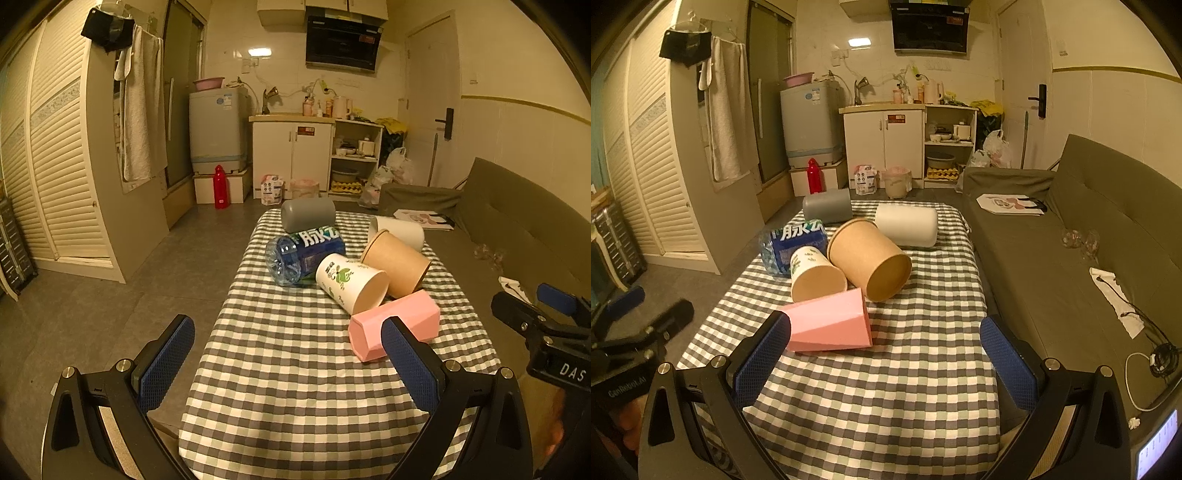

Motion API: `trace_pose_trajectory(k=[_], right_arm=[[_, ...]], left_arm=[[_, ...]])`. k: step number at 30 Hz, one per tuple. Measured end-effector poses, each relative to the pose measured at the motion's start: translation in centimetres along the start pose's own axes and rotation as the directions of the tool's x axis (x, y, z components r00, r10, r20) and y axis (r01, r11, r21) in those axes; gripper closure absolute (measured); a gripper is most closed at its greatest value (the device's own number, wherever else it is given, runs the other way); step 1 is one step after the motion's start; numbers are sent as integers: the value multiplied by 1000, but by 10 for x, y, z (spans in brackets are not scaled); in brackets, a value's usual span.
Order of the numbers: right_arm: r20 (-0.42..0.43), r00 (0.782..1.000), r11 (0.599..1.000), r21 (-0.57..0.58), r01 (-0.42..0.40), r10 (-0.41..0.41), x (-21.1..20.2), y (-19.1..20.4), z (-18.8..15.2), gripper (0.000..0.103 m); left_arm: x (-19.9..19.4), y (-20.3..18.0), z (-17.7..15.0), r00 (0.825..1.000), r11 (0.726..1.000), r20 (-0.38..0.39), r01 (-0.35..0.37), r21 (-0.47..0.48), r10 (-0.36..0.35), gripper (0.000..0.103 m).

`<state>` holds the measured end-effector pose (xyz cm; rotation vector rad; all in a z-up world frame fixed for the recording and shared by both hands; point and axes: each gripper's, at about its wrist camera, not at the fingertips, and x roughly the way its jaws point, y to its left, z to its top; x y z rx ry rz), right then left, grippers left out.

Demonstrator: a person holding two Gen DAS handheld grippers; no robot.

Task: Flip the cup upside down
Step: 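Move the left tool to the grey cup and close around its body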

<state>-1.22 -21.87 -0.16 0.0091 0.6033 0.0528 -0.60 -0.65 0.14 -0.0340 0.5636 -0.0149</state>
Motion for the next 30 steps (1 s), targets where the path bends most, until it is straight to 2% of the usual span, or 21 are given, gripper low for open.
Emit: trace_pose_trajectory(k=[10, 18, 23, 30], right_arm=[[6, 1000, 1000, -20, -15, 15, -7, 8, 29, 0], [-1, 999, 998, -44, -52, 52, 10, 11, 67, 0], [-26, 997, 997, -44, -67, 66, 34, 5, 93, 0], [-84, 992, 995, -31, -95, 92, 100, -7, 127, 0]], left_arm=[[-3, 19, 23, 999, 999, 17, 27, -20, -27, 0], [30, 36, 67, 996, 994, -2, 93, 49, -93, 0], [84, 47, 108, 983, 982, -40, 183, 45, -181, 0], [188, 52, 147, 980, 974, -92, 188, 127, -177, 0]])
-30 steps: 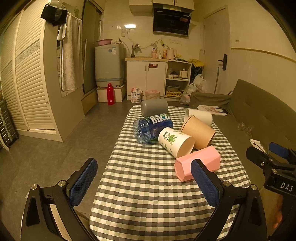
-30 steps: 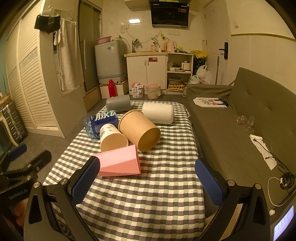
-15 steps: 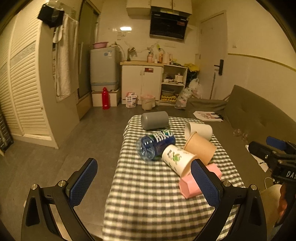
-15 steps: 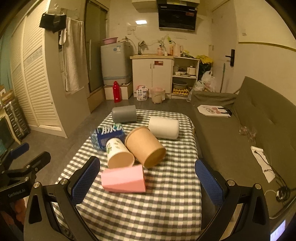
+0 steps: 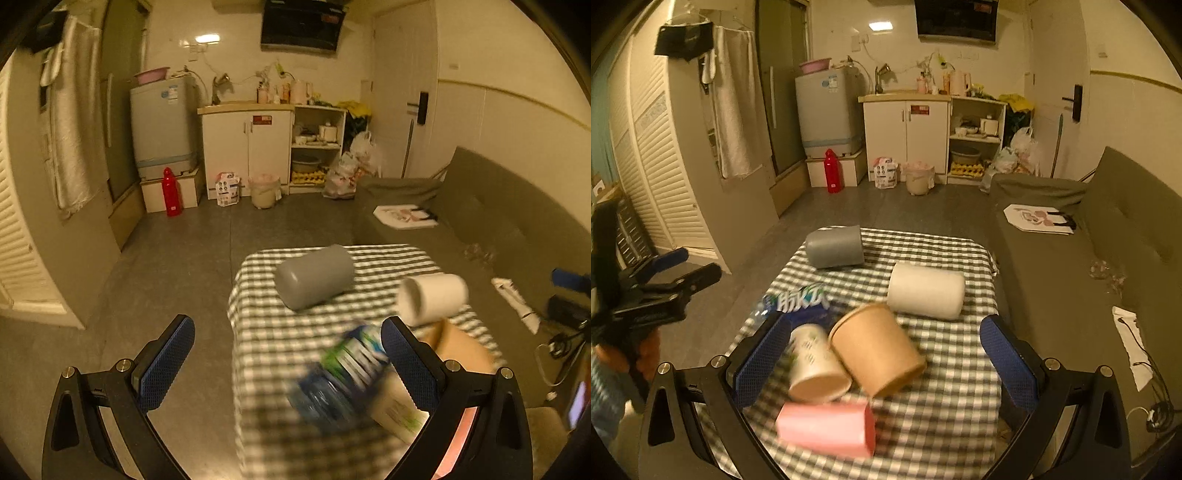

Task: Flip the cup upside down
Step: 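Move the left tool to the grey cup and close around its body, then lift the grey cup with the left tool and rotate it bottom-up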

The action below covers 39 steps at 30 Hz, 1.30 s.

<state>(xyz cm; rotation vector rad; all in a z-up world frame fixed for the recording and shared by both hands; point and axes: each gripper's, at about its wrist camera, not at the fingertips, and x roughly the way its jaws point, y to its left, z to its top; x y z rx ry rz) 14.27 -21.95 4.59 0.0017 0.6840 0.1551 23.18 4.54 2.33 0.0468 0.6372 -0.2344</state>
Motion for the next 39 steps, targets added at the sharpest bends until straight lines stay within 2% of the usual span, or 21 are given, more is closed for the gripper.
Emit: trace_pose_trajectory(k=[6, 8, 13, 16, 18, 20, 25, 27, 30, 31, 32, 35, 39], right_arm=[[-33, 999, 999, 48, -3, 5, 73, -17, 25, 0], [-50, 999, 998, 58, -5, 8, 100, -23, 30, 0], [-52, 999, 998, 59, -14, 17, 138, -32, 44, 0], [-37, 999, 998, 60, -19, 21, 149, -37, 49, 0], [-32, 999, 997, 71, -20, 22, 155, -40, 50, 0], [-32, 999, 996, 85, -25, 28, 160, -45, 51, 0], [-48, 998, 993, 114, -25, 31, 169, -52, 47, 0], [-53, 998, 992, 127, -21, 28, 168, -57, 43, 0], [-60, 998, 989, 150, -14, 24, 164, -64, 40, 0], [-62, 998, 988, 155, -9, 19, 161, -65, 40, 0], [-62, 998, 987, 160, -5, 15, 159, -66, 41, 0], [-56, 998, 984, 179, -7, 17, 144, -70, 41, 0], [-37, 999, 984, 179, -7, 14, 124, -69, 45, 0]], left_arm=[[90, 12, 13, 998, 997, -56, 43, 62, -39, 0], [117, 11, 16, 995, 993, -68, 77, 89, -71, 0], [164, -1, 23, 985, 968, -105, 156, 197, -138, 0], [184, -7, 31, 969, 944, -138, 231, 234, -203, 0], [195, -11, 34, 952, 924, -174, 289, 249, -251, 0], [206, -17, 35, 941, 906, -206, 319, 279, -268, 0], [221, -30, 33, 922, 882, -252, 363, 301, -293, 1], [219, -33, 31, 927, 876, -246, 356, 326, -285, 6], [212, -31, 29, 924, 873, -255, 360, 329, -285, 16], [208, -30, 28, 922, 873, -263, 361, 328, -283, 16], [203, -29, 26, 923, 873, -267, 357, 333, -276, 17], [186, -31, 20, 942, 872, -254, 307, 380, -221, 21], [163, -29, 22, 954, 887, -223, 274, 371, -201, 23]])
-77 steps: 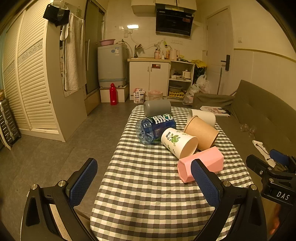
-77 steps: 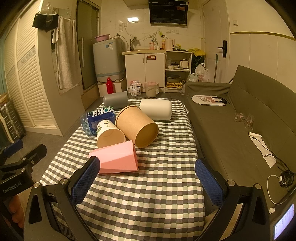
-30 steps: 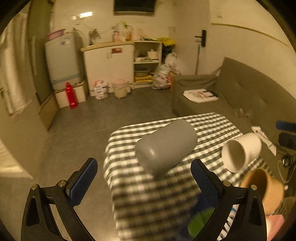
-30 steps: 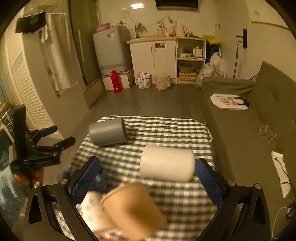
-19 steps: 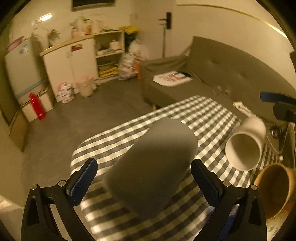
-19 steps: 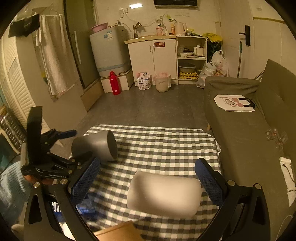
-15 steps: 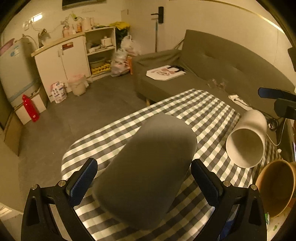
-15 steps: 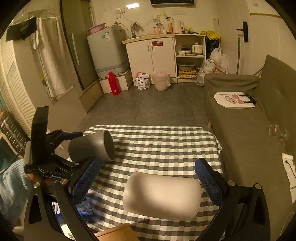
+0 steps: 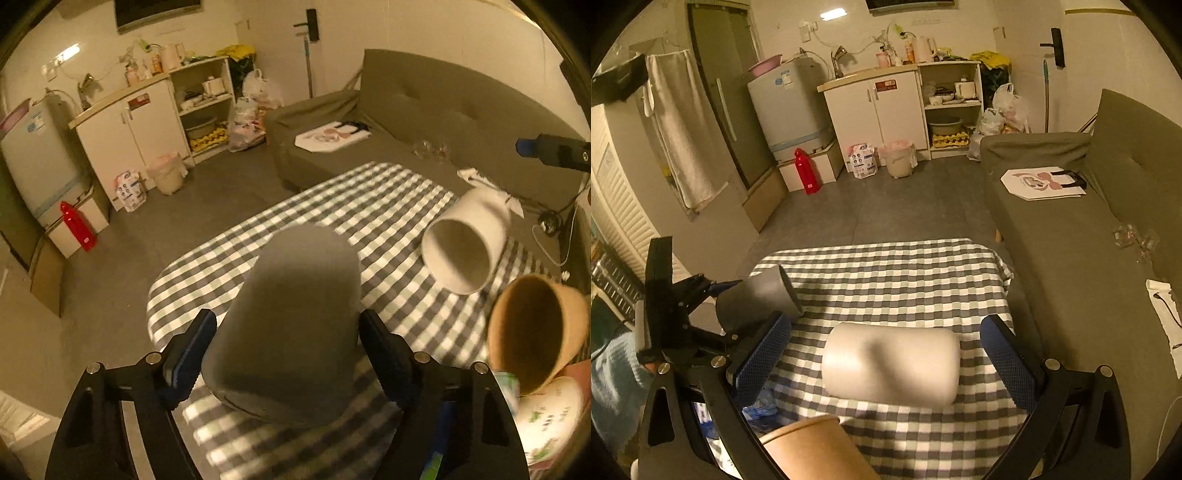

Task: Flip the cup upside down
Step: 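Lift the grey cup with the left tool and rotate it bottom-up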

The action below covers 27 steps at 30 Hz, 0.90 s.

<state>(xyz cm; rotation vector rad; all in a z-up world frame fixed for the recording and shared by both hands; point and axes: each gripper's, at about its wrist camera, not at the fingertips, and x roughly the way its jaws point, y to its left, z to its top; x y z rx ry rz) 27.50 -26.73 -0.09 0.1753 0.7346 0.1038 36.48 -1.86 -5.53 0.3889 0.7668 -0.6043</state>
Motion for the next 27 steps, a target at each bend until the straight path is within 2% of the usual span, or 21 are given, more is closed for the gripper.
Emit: trace_pose_trajectory(k=[4, 9, 16, 22, 25, 27], right_arm=[[25, 1000, 1000, -6, -4, 4, -25, 5, 2, 0], [64, 998, 1000, -12, -15, 15, -64, 11, 7, 0], [133, 991, 1000, -13, -22, 24, -131, 13, 7, 0], [172, 985, 999, -30, -20, 25, -191, 24, -13, 0], [167, 985, 999, -33, -41, 46, -210, 30, -32, 0], [157, 986, 998, -36, -50, 55, -218, 34, -46, 0]], left_arm=[[-28, -1, 10, 998, 999, 36, -47, -9, 48, 26], [-71, -6, 27, 994, 998, 91, -57, -28, 60, 28], [-159, -45, 39, 980, 995, 173, -101, -16, 102, 28], [-219, -95, 11, 965, 976, 167, -183, -115, 200, 28], [-237, -117, -16, 947, 950, 155, -254, -181, 282, 28], [-239, -132, -40, 940, 933, 138, -277, -230, 313, 28]])
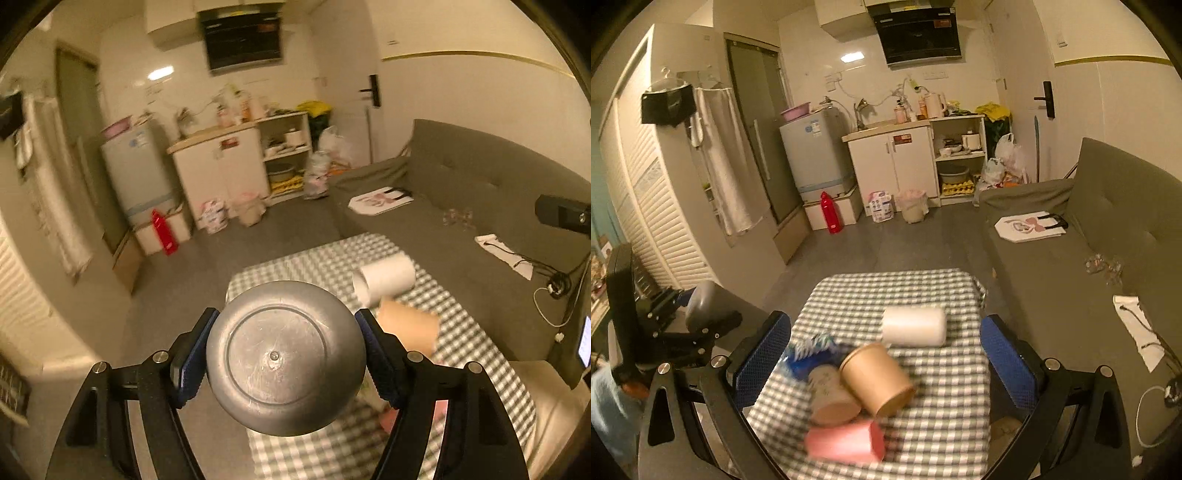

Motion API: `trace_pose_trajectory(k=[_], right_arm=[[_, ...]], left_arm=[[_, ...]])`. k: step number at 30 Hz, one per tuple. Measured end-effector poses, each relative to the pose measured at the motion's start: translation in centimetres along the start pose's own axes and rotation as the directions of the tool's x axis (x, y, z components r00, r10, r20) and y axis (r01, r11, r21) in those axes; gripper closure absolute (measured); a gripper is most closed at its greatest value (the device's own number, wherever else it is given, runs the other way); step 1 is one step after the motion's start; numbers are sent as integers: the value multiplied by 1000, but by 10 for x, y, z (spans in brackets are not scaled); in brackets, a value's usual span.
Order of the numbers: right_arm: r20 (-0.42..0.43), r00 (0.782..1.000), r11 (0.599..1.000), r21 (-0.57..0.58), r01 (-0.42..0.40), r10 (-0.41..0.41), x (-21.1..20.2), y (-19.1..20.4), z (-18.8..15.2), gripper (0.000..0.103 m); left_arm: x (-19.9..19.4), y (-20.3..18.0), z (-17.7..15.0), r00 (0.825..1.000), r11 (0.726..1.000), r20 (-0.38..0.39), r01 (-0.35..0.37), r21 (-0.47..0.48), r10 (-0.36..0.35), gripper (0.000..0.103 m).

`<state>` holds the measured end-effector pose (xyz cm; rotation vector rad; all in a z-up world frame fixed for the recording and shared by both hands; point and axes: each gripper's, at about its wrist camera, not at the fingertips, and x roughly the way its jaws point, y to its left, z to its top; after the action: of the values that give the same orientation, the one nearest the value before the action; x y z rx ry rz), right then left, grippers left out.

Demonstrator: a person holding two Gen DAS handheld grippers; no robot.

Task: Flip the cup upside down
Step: 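Lift the grey cup with the left tool and rotate it bottom-up, then pass the grey cup from the left tool into the right tool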

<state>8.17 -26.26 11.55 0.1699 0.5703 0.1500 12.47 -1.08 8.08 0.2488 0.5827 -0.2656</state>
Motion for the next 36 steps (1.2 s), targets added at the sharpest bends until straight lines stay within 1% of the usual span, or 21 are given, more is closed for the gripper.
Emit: trace_pose_trajectory(k=[3, 7, 10, 13, 14, 15, 17, 19, 20, 21, 22, 23, 24, 25, 28, 31, 33, 36], right_arm=[[-28, 1000, 1000, -7, -15, 15, -8, 8, -22, 0], [-72, 997, 1000, -15, -19, 18, -12, 17, -51, 0], [-94, 995, 1000, -10, -16, 15, -16, 18, -64, 0], [-100, 995, 1000, -7, -4, 3, -21, 20, -71, 0], [-100, 995, 1000, -4, -2, 2, -22, 19, -72, 0], [-98, 995, 1000, 2, -1, 1, -24, 19, -74, 0], [-97, 995, 1000, 15, 0, 2, -26, 19, -76, 0], [-98, 995, 1000, 24, 0, 3, -27, 17, -78, 0], [-99, 995, 1000, 28, -2, 5, -27, 18, -78, 0], [-99, 995, 999, 31, -6, 10, -28, 19, -79, 0], [-99, 995, 999, 31, -9, 12, -29, 20, -80, 0], [-98, 995, 999, 30, -12, 15, -30, 21, -80, 0], [-98, 995, 1000, 27, -13, 16, -32, 22, -81, 0], [-95, 995, 1000, 22, -14, 16, -34, 23, -82, 0], [-88, 996, 1000, 21, -20, 22, -39, 24, -82, 0], [-83, 996, 1000, 17, -21, 22, -44, 25, -84, 0], [-81, 997, 1000, 9, -17, 18, -47, 25, -85, 0], [-84, 996, 1000, 15, -8, 9, -48, 21, -91, 0]], left_arm=[[-3, -12, -34, 999, 997, -16, -40, -62, 39, 28], [7, -30, -85, 994, 983, -55, -100, -154, 92, 28], [5, -42, -113, 992, 975, -75, -114, -189, 101, 28], [-1, -54, -136, 990, 974, -120, -96, -207, 72, 28], [-4, -58, -142, 989, 975, -133, -92, -202, 66, 28], [-13, -65, -148, 991, 980, -118, -84, -180, 63, 28], [-22, -79, -150, 990, 989, -132, -74, -129, 57, 28], [-30, -85, -155, 986, 990, -163, -55, -129, 33, 29], [-32, -85, -159, 981, 989, -193, -29, -143, 1, 30], [-34, -85, -165, 972, 987, -232, -11, -159, -26, 30], [-34, -86, -172, 965, 986, -260, -17, -166, -27, 30], [-33, -87, -176, 955, 985, -294, -18, -173, -34, 31], [-31, -86, -182, 942, 982, -333, -14, -190, -51, 31], [-32, -87, -183, 945, 981, -324, -13, -195, -51, 31], [-37, -89, -191, 944, 983, -327, -18, -185, -44, 31], [-40, -94, -194, 937, 983, -346, -12, -183, -53, 30], [-44, -99, -194, 936, 985, -349, -26, -168, -35, 30], [-34, -99, -191, 935, 981, -352, -33, -189, -36, 30]])
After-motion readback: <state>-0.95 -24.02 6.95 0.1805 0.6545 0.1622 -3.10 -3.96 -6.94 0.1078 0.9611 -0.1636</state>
